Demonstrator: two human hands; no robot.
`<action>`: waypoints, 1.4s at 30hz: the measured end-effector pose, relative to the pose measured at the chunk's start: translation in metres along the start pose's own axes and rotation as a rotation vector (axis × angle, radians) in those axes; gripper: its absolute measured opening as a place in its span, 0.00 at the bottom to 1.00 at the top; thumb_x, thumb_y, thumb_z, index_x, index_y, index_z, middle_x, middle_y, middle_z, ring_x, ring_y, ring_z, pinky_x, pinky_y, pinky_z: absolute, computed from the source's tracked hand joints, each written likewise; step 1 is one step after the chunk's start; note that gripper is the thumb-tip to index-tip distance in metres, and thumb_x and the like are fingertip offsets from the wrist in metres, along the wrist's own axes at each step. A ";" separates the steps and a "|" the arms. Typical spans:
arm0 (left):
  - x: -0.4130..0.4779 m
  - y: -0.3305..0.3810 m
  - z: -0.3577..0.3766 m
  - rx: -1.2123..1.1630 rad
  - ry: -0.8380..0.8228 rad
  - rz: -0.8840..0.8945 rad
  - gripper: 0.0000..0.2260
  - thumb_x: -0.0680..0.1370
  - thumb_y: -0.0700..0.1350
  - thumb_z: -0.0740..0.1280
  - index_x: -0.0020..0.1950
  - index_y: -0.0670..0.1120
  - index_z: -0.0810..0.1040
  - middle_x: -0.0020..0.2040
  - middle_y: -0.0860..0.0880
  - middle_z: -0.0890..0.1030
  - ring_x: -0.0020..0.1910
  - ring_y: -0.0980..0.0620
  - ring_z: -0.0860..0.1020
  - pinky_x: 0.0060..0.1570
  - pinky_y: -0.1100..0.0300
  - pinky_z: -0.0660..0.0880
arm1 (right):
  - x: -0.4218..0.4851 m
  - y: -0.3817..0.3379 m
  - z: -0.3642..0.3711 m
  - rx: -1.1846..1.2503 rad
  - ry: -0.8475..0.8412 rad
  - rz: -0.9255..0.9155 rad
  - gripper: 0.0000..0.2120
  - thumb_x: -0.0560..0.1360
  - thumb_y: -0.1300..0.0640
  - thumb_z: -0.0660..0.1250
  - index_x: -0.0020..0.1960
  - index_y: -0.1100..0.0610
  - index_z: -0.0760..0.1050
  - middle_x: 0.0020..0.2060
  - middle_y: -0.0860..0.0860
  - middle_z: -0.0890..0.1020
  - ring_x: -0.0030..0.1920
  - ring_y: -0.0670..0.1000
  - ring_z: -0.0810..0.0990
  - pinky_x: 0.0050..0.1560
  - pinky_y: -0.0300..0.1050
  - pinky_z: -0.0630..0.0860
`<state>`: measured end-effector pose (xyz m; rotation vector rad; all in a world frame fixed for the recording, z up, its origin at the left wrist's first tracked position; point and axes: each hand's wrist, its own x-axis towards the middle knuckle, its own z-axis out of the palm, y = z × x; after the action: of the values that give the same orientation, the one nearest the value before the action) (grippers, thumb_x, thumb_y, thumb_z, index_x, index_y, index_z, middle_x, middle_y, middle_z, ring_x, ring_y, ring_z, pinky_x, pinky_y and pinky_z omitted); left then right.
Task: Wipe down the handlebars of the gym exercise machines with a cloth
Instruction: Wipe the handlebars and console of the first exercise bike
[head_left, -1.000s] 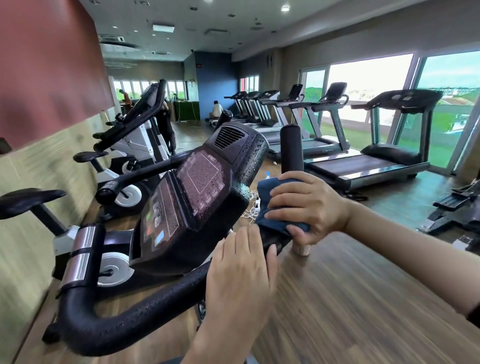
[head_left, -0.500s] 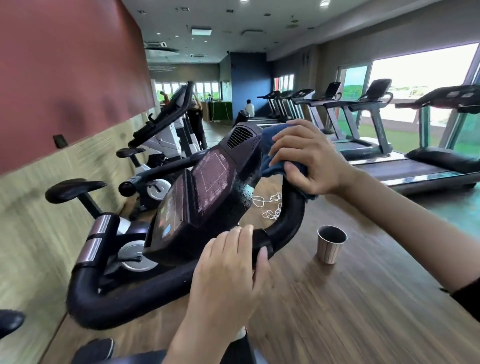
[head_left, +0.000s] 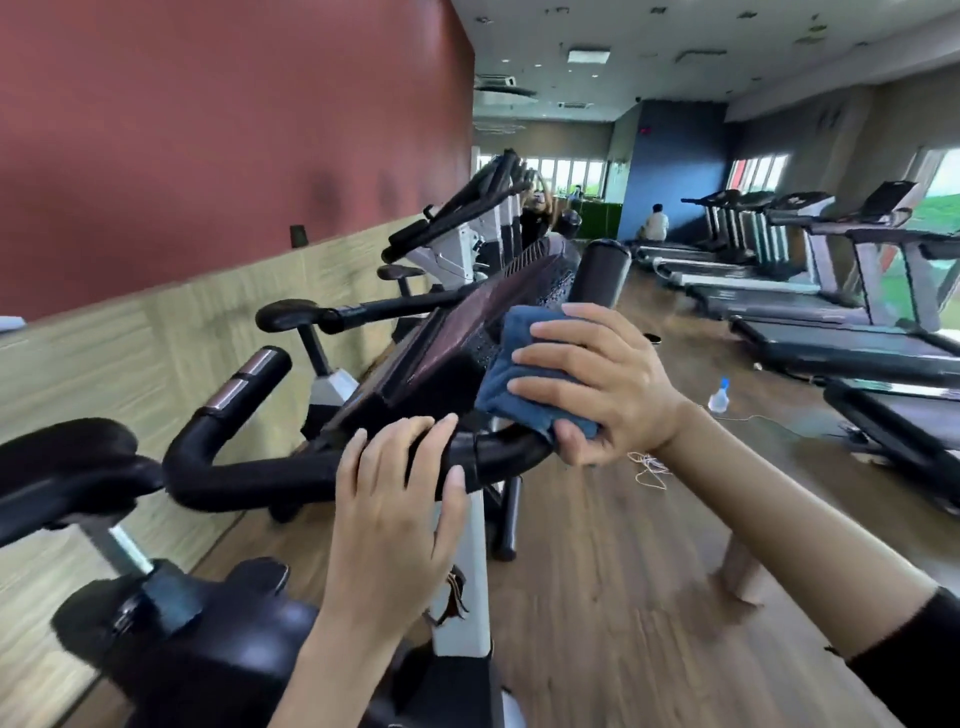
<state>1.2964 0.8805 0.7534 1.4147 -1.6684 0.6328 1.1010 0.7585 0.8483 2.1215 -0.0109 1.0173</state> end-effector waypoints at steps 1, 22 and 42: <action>-0.001 0.000 0.002 0.000 0.012 -0.014 0.18 0.81 0.48 0.53 0.66 0.44 0.73 0.60 0.46 0.76 0.62 0.47 0.73 0.67 0.45 0.65 | 0.001 0.006 0.000 0.003 0.012 0.027 0.20 0.76 0.50 0.55 0.50 0.57 0.83 0.48 0.56 0.85 0.56 0.57 0.78 0.65 0.54 0.70; -0.007 0.014 0.036 0.140 0.325 -0.027 0.17 0.83 0.46 0.47 0.68 0.43 0.67 0.67 0.46 0.70 0.67 0.47 0.70 0.69 0.40 0.60 | -0.011 -0.021 0.033 0.071 0.345 -0.054 0.19 0.76 0.49 0.59 0.66 0.49 0.72 0.61 0.51 0.75 0.60 0.55 0.76 0.69 0.57 0.64; -0.009 0.041 0.070 0.284 0.529 -0.223 0.17 0.83 0.48 0.48 0.70 0.42 0.62 0.71 0.48 0.64 0.74 0.56 0.58 0.72 0.39 0.55 | -0.008 -0.014 0.080 0.371 0.869 0.014 0.11 0.74 0.50 0.64 0.54 0.52 0.77 0.56 0.48 0.78 0.65 0.54 0.69 0.72 0.52 0.60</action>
<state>1.2379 0.8383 0.7153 1.4419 -1.0205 1.0389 1.1527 0.7143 0.8030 1.8041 0.6251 1.9856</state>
